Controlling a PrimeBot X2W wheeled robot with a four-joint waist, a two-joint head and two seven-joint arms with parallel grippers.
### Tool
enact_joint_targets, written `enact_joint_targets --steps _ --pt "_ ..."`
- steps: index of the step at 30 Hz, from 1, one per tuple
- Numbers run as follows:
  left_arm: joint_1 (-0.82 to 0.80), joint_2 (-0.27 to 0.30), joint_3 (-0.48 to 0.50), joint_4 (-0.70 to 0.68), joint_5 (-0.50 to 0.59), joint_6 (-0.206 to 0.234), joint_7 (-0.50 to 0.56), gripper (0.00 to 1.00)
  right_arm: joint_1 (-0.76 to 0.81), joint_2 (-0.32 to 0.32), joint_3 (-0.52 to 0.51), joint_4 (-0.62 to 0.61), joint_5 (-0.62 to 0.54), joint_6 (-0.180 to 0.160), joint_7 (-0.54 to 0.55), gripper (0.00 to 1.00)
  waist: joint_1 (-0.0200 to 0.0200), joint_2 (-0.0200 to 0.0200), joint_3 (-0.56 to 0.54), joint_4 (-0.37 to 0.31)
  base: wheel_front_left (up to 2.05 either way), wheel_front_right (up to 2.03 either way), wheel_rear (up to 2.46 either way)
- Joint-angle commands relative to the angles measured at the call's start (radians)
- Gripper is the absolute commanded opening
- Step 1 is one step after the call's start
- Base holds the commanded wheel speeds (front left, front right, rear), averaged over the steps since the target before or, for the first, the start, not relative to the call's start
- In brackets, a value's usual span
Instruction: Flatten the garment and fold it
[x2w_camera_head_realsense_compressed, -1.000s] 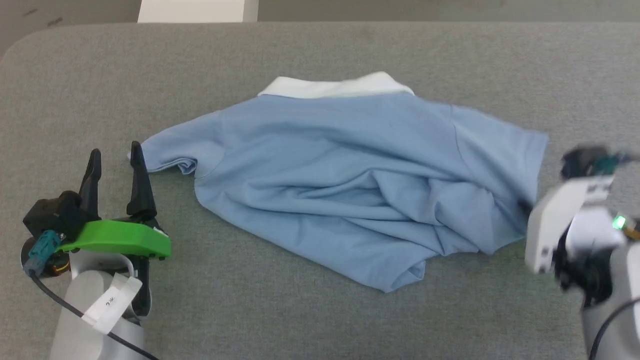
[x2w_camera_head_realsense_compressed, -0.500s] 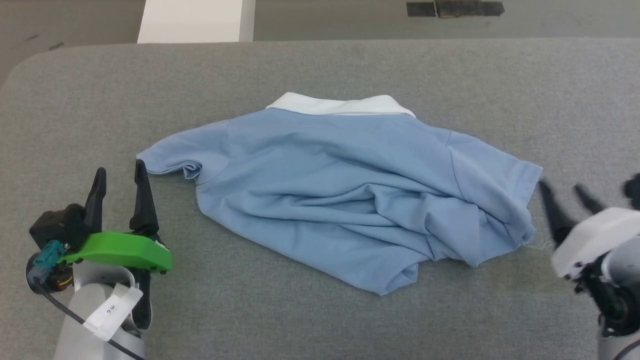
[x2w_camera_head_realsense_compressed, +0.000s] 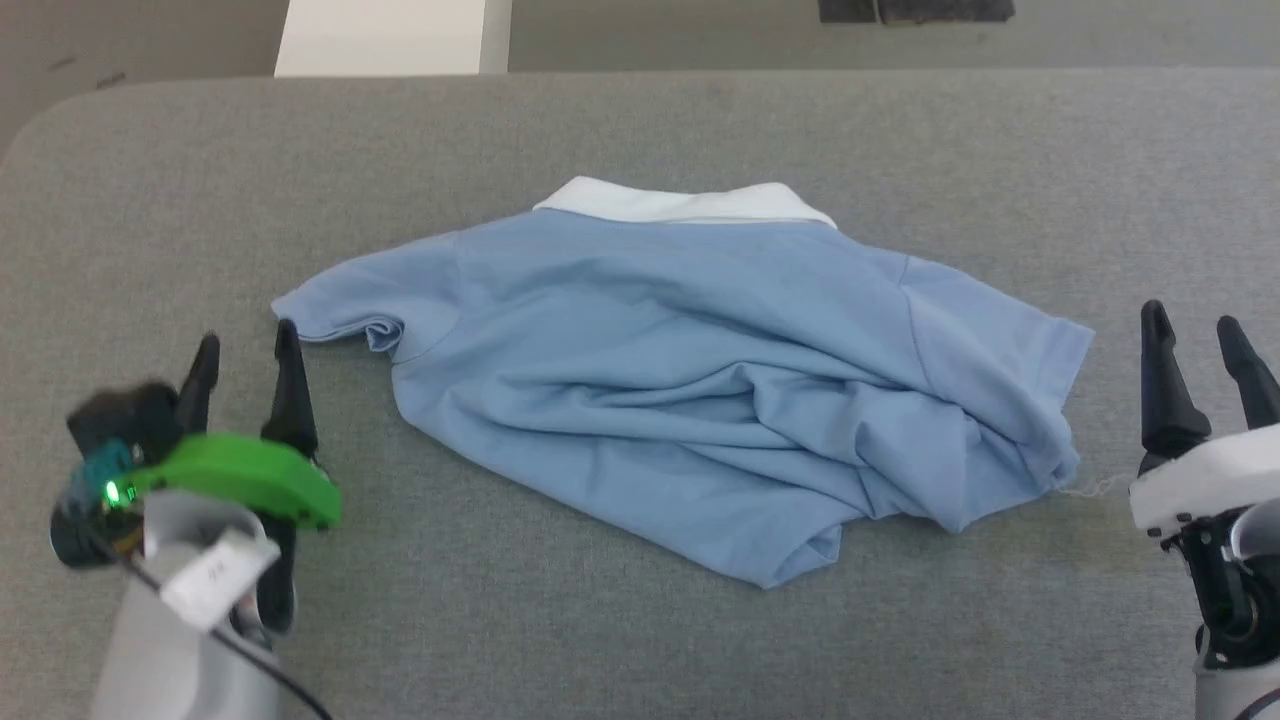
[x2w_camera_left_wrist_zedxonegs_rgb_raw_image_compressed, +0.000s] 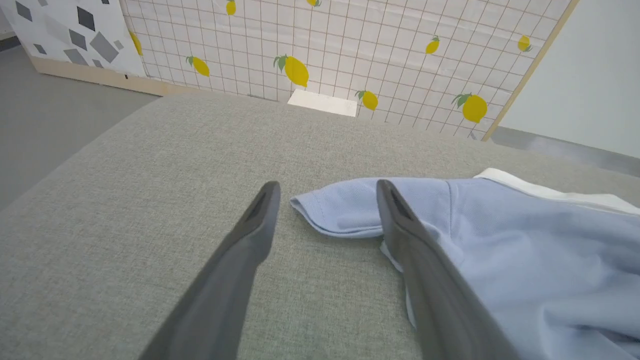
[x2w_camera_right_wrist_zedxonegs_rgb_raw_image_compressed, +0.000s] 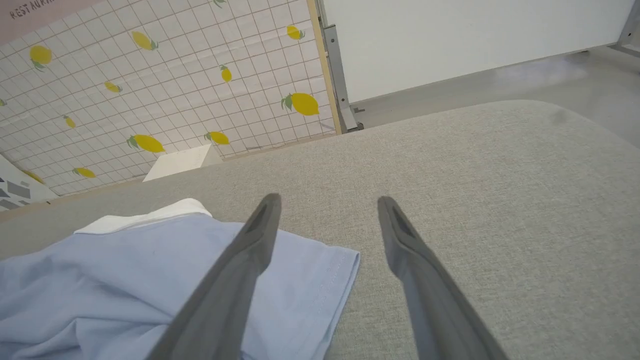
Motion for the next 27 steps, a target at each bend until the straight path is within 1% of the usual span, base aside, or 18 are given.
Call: enact_joint_targets --steps 1,4,7,9,11,15,19,22,25,26,27 --pt "-0.049 0.022 -0.006 0.012 -0.01 0.004 0.026 1.0 -0.027 0.002 0.004 0.005 -0.007 -0.001 -0.008 1.0 0.0001 -0.0001 0.026 0.011 0.0 0.0 0.0" --pt "-0.136 0.06 -0.02 0.056 -0.007 0.0 0.114 1.0 -0.049 -0.003 0.011 0.005 -0.013 -0.001 -0.002 1.0 0.0001 -0.0001 0.054 0.018 0.0 0.0 0.0" --pt "-0.239 0.092 -0.039 0.124 -0.01 0.0 0.253 1.0 -0.069 -0.01 0.019 -0.003 -0.017 -0.001 0.008 1.0 0.0001 -0.0001 0.085 0.022 0.0 0.0 0.0" --pt "-0.304 0.106 -0.057 0.176 -0.016 -0.003 0.363 1.0 -0.079 -0.015 0.025 -0.009 -0.019 -0.001 0.016 1.0 0.0001 -0.0001 0.105 0.022 0.0 0.0 0.0" --pt "-0.366 0.116 -0.074 0.214 -0.018 -0.006 0.447 1.0 -0.088 -0.018 0.029 -0.016 -0.021 -0.001 0.023 1.0 0.0001 -0.0001 0.126 0.02 0.0 0.0 0.0" --pt "-0.459 0.131 -0.119 0.278 -0.011 -0.014 0.586 1.0 -0.104 -0.02 0.037 -0.028 -0.023 -0.001 0.031 1.0 0.0001 -0.0001 0.167 0.009 0.0 0.0 0.0" --pt "-0.503 0.147 -0.165 0.333 0.01 -0.018 0.714 1.0 -0.117 -0.02 0.044 -0.038 -0.023 -0.001 0.03 1.0 0.0001 -0.0001 0.2 -0.006 0.0 0.0 0.0" --pt "-0.508 0.152 -0.194 0.366 0.016 -0.022 0.804 1.0 -0.123 -0.02 0.044 -0.045 -0.024 -0.001 0.027 1.0 0.0001 -0.0001 0.218 -0.015 0.0 0.0 0.0" --pt "-0.493 0.135 -0.2 0.399 -0.021 -0.028 0.918 1.0 -0.128 -0.02 0.037 -0.049 -0.026 -0.001 0.021 1.0 0.0001 -0.0001 0.229 -0.016 0.0 0.0 0.0" --pt "-0.487 0.129 -0.2 0.405 -0.033 -0.028 0.948 0.91 -0.129 -0.02 0.034 -0.049 -0.028 -0.001 0.018 1.0 0.0001 -0.0001 0.23 -0.015 0.0 0.0 0.0" --pt "-0.481 0.125 -0.203 0.403 -0.041 -0.03 0.974 0.3 -0.129 -0.02 0.03 -0.05 -0.029 -0.001 0.017 1.0 0.0001 -0.0001 0.231 -0.012 0.0 0.0 0.0"
